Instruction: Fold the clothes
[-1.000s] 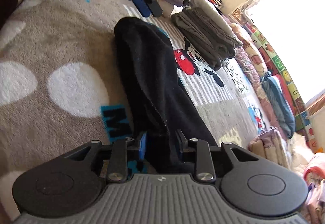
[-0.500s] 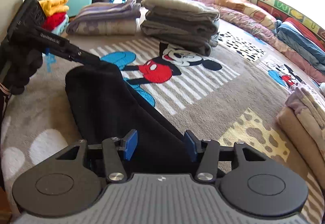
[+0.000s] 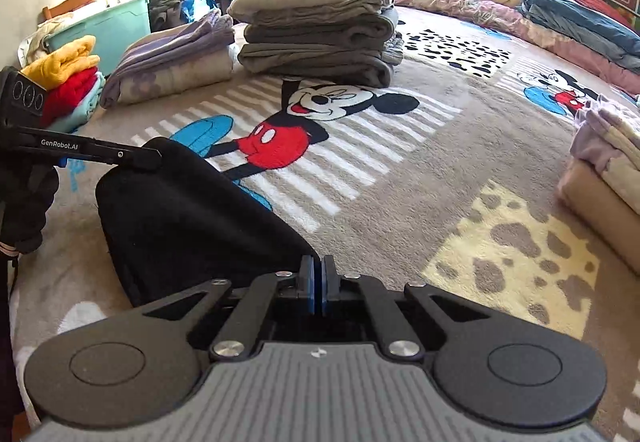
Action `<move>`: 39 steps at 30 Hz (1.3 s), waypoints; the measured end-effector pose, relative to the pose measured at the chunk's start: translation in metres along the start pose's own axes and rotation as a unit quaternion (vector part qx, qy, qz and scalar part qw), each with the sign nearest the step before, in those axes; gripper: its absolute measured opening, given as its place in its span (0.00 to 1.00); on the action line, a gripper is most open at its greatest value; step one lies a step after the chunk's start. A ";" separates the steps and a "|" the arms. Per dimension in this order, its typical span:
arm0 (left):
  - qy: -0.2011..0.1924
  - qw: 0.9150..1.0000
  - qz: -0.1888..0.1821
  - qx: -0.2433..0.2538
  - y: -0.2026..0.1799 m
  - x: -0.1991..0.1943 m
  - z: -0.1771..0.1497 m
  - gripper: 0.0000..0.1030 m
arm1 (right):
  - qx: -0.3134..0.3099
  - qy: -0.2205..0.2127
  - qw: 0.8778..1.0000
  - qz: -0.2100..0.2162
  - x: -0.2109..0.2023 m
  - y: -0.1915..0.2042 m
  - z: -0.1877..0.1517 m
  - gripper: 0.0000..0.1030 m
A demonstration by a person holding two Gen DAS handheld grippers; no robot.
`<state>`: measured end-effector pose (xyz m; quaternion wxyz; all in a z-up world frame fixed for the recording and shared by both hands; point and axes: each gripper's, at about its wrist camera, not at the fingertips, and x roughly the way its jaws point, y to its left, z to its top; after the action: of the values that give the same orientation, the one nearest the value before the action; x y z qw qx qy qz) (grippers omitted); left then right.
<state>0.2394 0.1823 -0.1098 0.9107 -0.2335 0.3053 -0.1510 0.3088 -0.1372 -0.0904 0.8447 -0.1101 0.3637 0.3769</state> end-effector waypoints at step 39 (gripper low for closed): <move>0.003 0.857 0.008 0.515 -0.124 -0.011 -0.095 0.38 | -0.268 -0.002 0.953 -0.139 -0.014 0.135 -0.056 0.16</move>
<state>0.1555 0.0503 -0.1071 0.9011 0.2716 0.1888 -0.2805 0.1758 -0.0776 -0.1089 0.8287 -0.3812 0.2290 0.3399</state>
